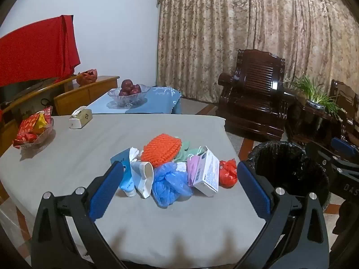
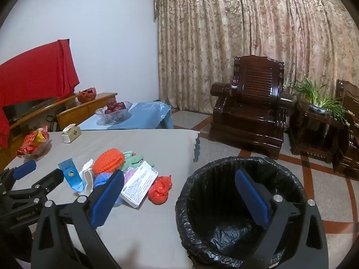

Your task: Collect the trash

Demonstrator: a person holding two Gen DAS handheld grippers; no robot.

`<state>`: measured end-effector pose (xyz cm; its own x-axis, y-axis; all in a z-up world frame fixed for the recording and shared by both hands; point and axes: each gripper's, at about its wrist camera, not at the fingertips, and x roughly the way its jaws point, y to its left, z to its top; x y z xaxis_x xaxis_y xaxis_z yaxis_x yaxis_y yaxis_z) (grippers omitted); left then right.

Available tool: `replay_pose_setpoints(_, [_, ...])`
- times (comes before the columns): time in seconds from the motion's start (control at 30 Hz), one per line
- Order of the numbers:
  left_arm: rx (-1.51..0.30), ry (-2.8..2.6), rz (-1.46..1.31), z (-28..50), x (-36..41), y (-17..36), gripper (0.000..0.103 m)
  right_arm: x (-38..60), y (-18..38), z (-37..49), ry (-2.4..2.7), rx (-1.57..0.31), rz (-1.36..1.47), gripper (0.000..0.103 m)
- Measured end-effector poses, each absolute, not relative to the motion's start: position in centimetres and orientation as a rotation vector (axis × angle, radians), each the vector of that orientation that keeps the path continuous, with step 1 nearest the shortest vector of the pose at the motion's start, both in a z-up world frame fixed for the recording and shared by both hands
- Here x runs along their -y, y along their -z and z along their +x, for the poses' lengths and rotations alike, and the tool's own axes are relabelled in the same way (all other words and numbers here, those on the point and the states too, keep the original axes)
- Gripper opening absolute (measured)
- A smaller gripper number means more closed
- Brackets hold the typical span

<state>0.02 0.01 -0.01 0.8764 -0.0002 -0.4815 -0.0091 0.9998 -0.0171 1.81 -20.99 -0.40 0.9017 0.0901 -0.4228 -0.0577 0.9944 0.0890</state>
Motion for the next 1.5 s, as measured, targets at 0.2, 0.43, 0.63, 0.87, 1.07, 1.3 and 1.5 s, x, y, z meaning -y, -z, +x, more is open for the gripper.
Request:
replay_pose_setpoints(0.2, [-0.499, -0.009, -0.016, 0.0, 0.0, 0.0, 0.098, 20.9, 0.4, 1.8, -0.075, -0.440, 0.074, 0.097])
replay_pose_setpoints(0.43, [-0.496, -0.010, -0.017, 0.3, -0.5, 0.1, 0.098, 20.8, 0.4, 2.0, -0.075, -0.445, 0.072, 0.097])
replay_pose_setpoints(0.63, [-0.492, -0.011, -0.014, 0.2, -0.5, 0.1, 0.098, 20.8, 0.4, 2.0, -0.076, -0.447, 0.072, 0.097])
replay_pose_setpoints(0.87, [-0.493, -0.011, -0.015, 0.3, -0.7, -0.1, 0.098, 20.5, 0.3, 2.2, -0.078, -0.448, 0.070, 0.097])
replay_pose_setpoints(1.07, [-0.493, -0.012, -0.017, 0.6, -0.8, 0.0, 0.098, 19.9, 0.6, 2.7, -0.079, -0.449, 0.069, 0.097])
replay_pose_setpoints(1.3, [-0.493, -0.011, -0.017, 0.7, -0.9, 0.1, 0.098, 19.8, 0.6, 2.9, -0.080, -0.451, 0.067, 0.097])
replay_pose_setpoints(1.5, [-0.493, -0.012, -0.018, 0.6, -0.8, 0.1, 0.098, 19.8, 0.6, 2.9, -0.079, -0.453, 0.067, 0.097])
